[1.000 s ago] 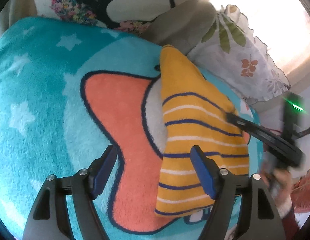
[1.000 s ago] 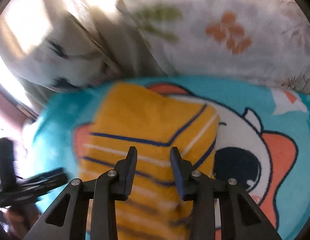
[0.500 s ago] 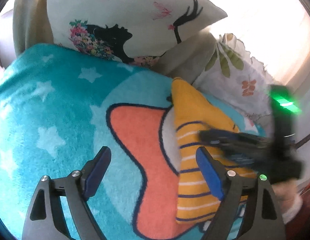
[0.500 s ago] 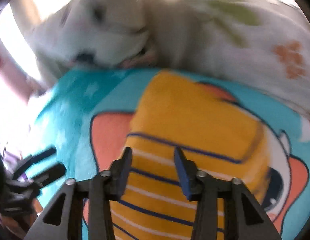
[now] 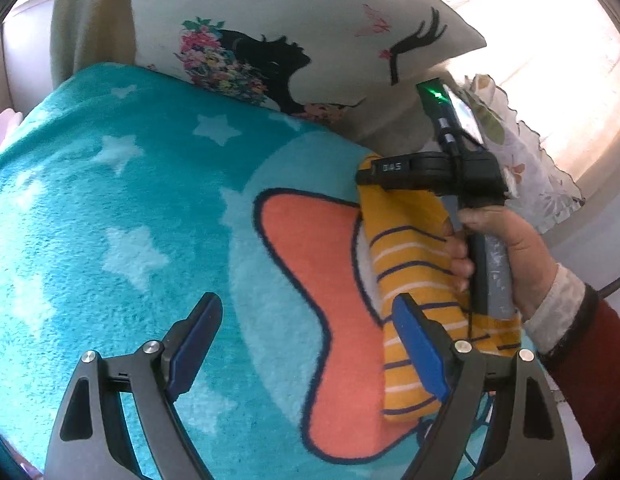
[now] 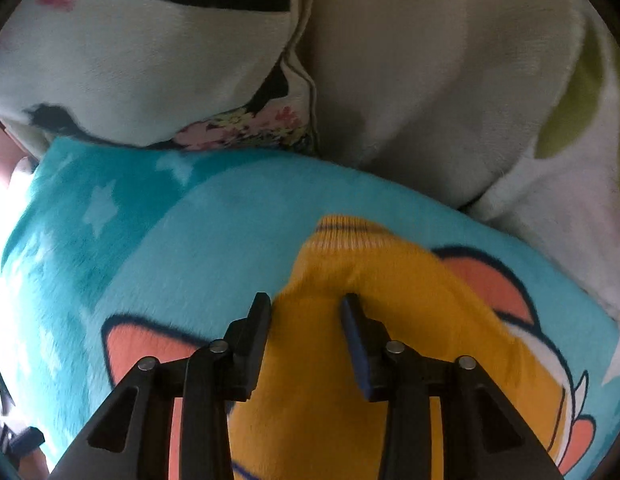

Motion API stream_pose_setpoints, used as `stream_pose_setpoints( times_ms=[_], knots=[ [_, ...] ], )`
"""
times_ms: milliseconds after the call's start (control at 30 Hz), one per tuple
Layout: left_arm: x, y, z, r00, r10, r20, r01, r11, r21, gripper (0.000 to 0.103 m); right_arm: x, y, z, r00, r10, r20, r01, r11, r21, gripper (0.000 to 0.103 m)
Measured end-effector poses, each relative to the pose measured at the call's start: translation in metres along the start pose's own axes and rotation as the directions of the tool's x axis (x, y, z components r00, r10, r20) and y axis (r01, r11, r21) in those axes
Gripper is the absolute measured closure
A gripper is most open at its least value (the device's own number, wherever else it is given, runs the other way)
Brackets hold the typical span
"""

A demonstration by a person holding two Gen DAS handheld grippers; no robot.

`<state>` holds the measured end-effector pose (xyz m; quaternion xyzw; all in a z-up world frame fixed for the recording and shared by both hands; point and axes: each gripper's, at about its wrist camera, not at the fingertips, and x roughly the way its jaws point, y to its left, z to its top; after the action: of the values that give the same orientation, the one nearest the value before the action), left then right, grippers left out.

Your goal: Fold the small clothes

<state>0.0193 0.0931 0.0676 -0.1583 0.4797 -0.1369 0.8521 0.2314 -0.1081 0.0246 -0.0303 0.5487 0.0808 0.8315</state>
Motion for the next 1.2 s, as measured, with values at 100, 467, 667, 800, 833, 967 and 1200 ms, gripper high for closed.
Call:
stream_pose_setpoints(
  times_ms=[100,467,667,800,833,967,1200],
  knots=[
    [-0.005,0.001,0.003,0.997,0.054,0.051,-0.056,0.998,0.028,0.017,-0.017,0.003,0.002,0.999,-0.031,0.033,0.032,0.999,-0.024,0.063],
    [0.030,-0.039,0.004,0.990,-0.095,-0.106,0.113,0.975,0.189,0.008,-0.141,-0.083,-0.131,0.993,-0.045,0.107,0.018,0.970,0.242,0.030],
    [0.056,-0.095,-0.035,0.980,-0.088,-0.181,0.138,0.948,0.288,0.008,-0.157,-0.123,-0.233,0.996,0.014,0.090,-0.047,0.923,0.382,0.057],
    [0.087,-0.131,-0.081,0.957,0.058,-0.283,0.064,0.912,0.406,0.008,-0.126,-0.125,-0.266,1.000,0.006,0.017,-0.011,0.943,0.333,0.073],
    [0.095,-0.135,-0.094,0.943,0.087,-0.320,0.057,0.908,0.416,0.008,-0.119,-0.128,-0.271,1.000,0.016,0.009,-0.018,0.942,0.335,0.074],
    [0.083,-0.146,-0.109,0.953,0.151,-0.262,-0.016,0.891,0.453,0.009,-0.117,-0.152,-0.288,1.000,-0.001,0.013,-0.004,0.925,0.380,0.096],
    [0.029,-0.136,-0.079,0.991,0.067,-0.116,-0.031,0.959,0.283,0.009,-0.161,-0.185,-0.292,0.957,0.144,0.251,-0.235,0.894,0.381,0.079]
  ],
)
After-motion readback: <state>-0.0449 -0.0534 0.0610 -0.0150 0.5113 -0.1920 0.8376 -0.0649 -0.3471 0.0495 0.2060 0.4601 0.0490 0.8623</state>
